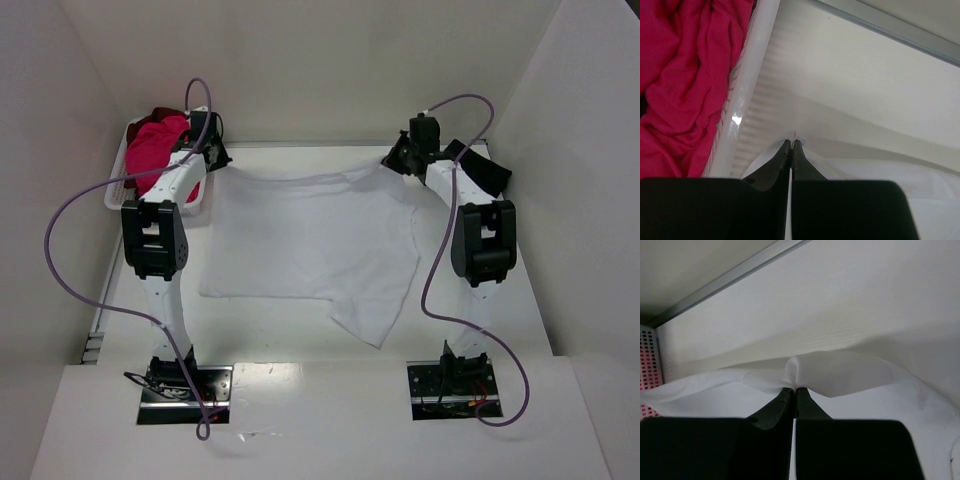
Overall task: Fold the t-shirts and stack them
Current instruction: Fold the flattened tshirt in 1/3 of the way
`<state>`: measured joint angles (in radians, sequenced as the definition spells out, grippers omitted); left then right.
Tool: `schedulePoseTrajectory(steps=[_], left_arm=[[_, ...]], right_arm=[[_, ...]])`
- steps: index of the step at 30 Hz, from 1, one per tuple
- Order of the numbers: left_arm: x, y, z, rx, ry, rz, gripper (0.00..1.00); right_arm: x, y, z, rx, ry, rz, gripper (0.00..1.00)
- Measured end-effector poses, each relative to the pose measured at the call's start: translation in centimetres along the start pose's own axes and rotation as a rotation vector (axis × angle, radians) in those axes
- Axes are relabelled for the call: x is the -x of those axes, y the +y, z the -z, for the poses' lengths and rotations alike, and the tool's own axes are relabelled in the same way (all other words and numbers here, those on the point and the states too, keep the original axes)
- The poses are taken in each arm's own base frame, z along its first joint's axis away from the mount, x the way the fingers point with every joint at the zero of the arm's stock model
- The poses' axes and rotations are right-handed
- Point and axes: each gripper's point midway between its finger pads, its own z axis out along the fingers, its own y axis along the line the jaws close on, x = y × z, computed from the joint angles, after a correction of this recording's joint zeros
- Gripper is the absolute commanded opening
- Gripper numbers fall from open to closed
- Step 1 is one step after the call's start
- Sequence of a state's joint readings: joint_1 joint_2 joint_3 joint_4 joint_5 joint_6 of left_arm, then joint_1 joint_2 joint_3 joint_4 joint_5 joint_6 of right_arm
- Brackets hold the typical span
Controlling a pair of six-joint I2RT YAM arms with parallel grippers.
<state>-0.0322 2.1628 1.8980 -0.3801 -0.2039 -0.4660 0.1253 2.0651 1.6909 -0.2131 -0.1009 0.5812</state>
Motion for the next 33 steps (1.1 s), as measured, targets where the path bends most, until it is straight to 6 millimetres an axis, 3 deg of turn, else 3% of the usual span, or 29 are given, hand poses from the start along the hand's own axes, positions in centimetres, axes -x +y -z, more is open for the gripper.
schedulePoseTrajectory(steps=[5, 11, 14, 21, 26, 33], left_arm=[[-1.2, 0.7, -0.3, 0.020, 0.026, -0.020, 0.00], [-4.5, 3.0, -0.5, 0.066, 0.098, -0.025, 0.00], [-5.1, 4.5, -0.4, 0.088, 0.119, -0.013, 0.00], [-5.6, 4.9, 0.3, 0.091, 0.127, -0.013, 0.00], [-6.5, 5.3, 1.5, 0.091, 0.141, -0.010, 0.00], [-7.2, 5.6, 3.1, 0.084, 0.154, 0.014, 0.00]], right_arm=[[-2.1, -0.6, 2.9, -0.002, 0.036, -0.037, 0.00], [-3.7, -1.2, 5.9, -0.010, 0.049, -0.067, 0.00], [-4.2, -1.7, 6.6, -0.019, 0.045, -0.076, 0.00], [-6.5, -3.9, 7.6, -0.067, 0.079, -0.098, 0.00], [-7.1, -4.5, 7.8, -0.081, 0.086, -0.104, 0.00], [-9.5, -6.5, 9.1, -0.127, 0.119, -0.116, 0.00]])
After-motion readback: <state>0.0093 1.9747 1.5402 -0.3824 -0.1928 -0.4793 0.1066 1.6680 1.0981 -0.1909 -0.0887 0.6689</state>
